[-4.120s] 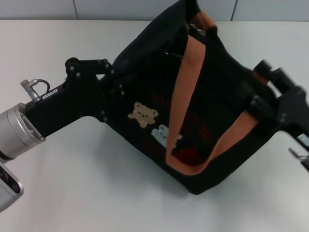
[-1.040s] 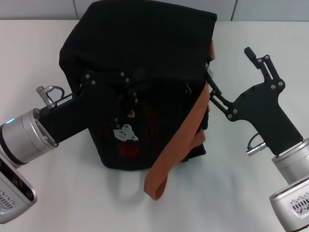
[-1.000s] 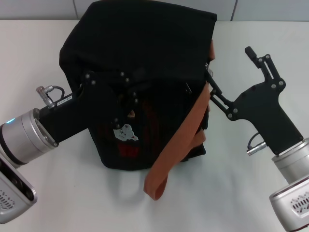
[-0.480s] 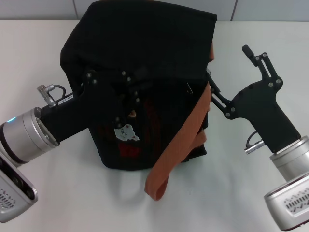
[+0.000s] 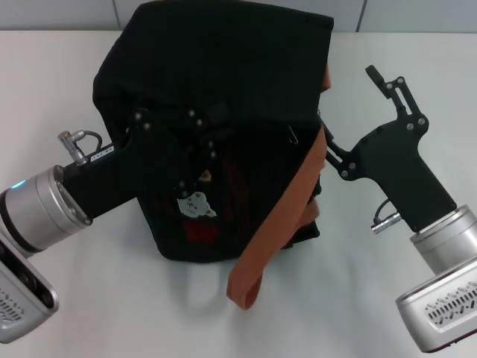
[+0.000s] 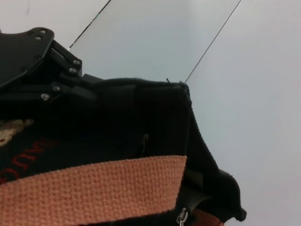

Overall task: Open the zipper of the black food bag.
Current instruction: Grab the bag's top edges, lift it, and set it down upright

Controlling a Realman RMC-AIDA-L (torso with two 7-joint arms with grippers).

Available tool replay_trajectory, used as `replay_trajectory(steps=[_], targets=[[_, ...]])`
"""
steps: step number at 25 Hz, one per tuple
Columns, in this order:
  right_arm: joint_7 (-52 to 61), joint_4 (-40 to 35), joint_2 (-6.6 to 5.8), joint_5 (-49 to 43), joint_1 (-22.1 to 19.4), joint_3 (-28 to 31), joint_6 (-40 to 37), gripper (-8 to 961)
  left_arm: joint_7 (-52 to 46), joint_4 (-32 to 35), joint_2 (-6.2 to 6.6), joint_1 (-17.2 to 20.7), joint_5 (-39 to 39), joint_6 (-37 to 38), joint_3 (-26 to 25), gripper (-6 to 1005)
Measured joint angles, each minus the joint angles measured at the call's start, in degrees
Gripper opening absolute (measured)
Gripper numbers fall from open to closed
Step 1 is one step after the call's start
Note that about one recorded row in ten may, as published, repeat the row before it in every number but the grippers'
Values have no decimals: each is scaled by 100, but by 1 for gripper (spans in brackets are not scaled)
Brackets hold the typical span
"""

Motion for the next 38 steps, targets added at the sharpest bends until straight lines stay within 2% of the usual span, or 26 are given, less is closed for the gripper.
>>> replay_trajectory(steps=[8, 18, 38], targets=[[-3, 4, 0, -24, 46, -21, 194, 812, 0, 0, 0, 0, 13, 4, 0, 88], [-9, 30, 0, -36, 129, -47, 237, 476, 0, 0, 0, 9, 12, 18, 0, 88], [-249, 87, 0, -49, 169, -63, 358, 463, 0, 0, 0, 9, 8, 17, 0, 88]])
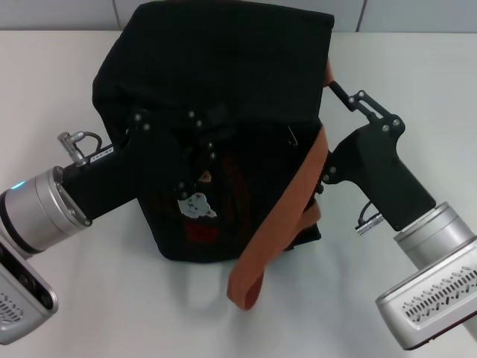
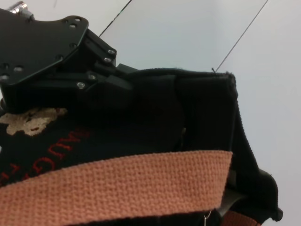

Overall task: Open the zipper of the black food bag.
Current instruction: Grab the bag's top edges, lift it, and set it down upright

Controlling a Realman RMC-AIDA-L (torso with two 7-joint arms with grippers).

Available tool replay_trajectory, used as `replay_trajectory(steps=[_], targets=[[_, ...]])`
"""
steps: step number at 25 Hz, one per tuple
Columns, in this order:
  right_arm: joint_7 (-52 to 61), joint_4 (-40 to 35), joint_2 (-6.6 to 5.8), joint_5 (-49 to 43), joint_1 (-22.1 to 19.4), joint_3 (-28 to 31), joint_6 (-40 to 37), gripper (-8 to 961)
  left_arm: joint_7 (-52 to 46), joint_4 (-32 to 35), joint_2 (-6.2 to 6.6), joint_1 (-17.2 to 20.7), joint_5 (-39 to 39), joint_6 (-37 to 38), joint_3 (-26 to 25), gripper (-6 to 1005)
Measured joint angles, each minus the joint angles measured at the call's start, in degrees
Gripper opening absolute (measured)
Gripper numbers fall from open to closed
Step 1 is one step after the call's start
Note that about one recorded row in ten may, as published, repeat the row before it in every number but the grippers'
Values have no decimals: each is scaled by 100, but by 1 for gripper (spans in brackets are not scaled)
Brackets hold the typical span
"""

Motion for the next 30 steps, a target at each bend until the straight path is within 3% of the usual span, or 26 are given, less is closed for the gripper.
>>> replay_trajectory(steps=[30], targets=[[-652, -11, 0, -296, 55, 2, 30, 440, 0, -9, 0, 3, -10, -1, 0, 96]])
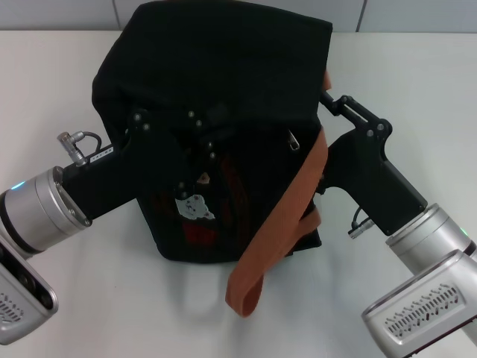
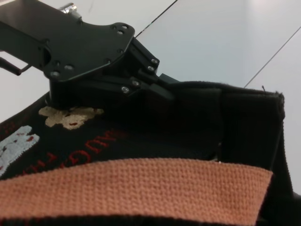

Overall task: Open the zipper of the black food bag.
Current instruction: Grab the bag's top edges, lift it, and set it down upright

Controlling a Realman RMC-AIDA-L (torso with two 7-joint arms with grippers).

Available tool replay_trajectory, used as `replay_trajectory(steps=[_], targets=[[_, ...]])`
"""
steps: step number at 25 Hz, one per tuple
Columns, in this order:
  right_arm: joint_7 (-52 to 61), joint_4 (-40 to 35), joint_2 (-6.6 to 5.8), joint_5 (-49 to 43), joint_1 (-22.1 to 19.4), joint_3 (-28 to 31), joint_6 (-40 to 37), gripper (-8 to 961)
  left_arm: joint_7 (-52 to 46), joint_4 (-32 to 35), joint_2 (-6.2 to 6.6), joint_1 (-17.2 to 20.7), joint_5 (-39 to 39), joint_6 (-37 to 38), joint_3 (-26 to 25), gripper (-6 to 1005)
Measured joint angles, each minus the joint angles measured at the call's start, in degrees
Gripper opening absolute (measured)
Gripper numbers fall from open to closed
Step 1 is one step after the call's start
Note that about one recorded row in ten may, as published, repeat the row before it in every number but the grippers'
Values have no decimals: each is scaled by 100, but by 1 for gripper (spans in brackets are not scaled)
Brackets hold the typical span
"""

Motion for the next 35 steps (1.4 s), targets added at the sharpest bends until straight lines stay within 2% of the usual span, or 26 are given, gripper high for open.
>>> replay_trajectory(steps=[15, 25, 35], targets=[[-178, 34, 0, -10, 36, 0, 140, 213, 0, 1, 0, 6, -13, -8, 0, 104], [-179, 41, 0, -12, 102, 48, 236, 196, 0, 1, 0, 5, 4, -25, 0, 108], [-237, 100, 0, 22, -2, 66, 201, 28, 0, 17, 0, -3, -1, -23, 1, 114]])
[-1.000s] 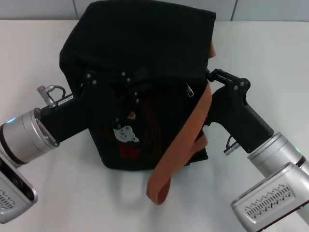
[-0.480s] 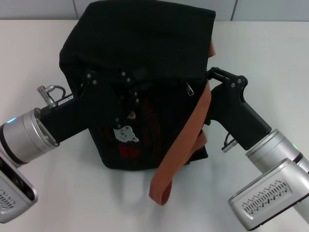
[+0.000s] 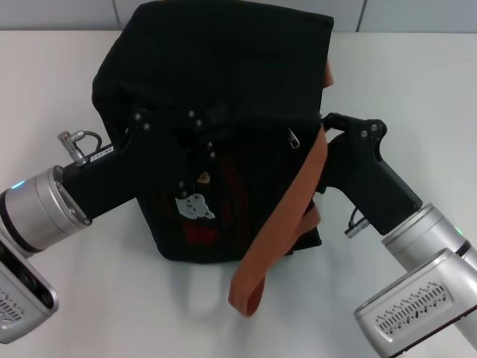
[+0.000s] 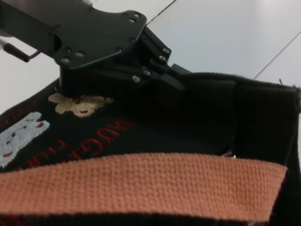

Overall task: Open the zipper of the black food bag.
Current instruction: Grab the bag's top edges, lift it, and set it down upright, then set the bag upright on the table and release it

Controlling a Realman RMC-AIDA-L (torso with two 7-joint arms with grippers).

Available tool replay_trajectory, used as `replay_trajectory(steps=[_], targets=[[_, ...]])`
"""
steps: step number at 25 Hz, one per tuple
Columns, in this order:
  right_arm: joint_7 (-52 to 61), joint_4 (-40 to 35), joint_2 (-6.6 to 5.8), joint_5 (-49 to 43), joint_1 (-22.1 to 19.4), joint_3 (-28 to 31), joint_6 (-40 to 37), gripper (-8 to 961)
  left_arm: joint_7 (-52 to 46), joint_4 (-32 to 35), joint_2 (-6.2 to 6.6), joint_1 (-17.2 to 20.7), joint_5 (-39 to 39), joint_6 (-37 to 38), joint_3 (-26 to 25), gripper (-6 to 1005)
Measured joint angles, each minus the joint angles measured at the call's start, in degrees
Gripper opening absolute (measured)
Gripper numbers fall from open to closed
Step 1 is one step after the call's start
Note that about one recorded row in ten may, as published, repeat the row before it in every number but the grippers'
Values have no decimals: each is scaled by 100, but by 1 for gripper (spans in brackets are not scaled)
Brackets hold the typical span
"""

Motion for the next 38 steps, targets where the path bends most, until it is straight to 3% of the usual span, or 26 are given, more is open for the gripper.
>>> replay_trajectory(steps=[6, 15, 20, 26, 28, 29, 33, 34, 38], targets=[[-3, -29, 0, 12, -246, -8, 57, 4, -6, -15, 0, -7, -11, -1, -30, 116], [-13, -254, 0, 15, -1134, -14, 567, 31, -64, -17, 0, -53, -25, -19, -61, 121], [61, -369, 0, 21, -1329, -7, 531, 46, -81, -25, 0, -64, -33, -24, -63, 124], [359, -393, 0, 32, -1460, -7, -38, 64, -159, -276, 1, -89, -124, -54, -148, 127], [720, -445, 0, 36, -1532, 2, -426, 70, -162, -544, 0, -83, -253, -66, -325, 127], [1172, -552, -6, 37, -1564, -7, -822, 73, -217, -855, 1, -32, -353, -131, -652, 128], [2071, -809, -16, 38, -1564, -1, -1334, 237, -608, -1100, 7, 150, -394, -270, -1169, 130], [2714, -993, -16, 38, -1534, 5, -1576, 278, -1095, -1133, 11, 312, -399, -353, -1464, 131], [3525, -1208, -17, 38, -1462, 28, -1746, 460, -1953, -1141, 20, 632, -404, -512, -1938, 133]])
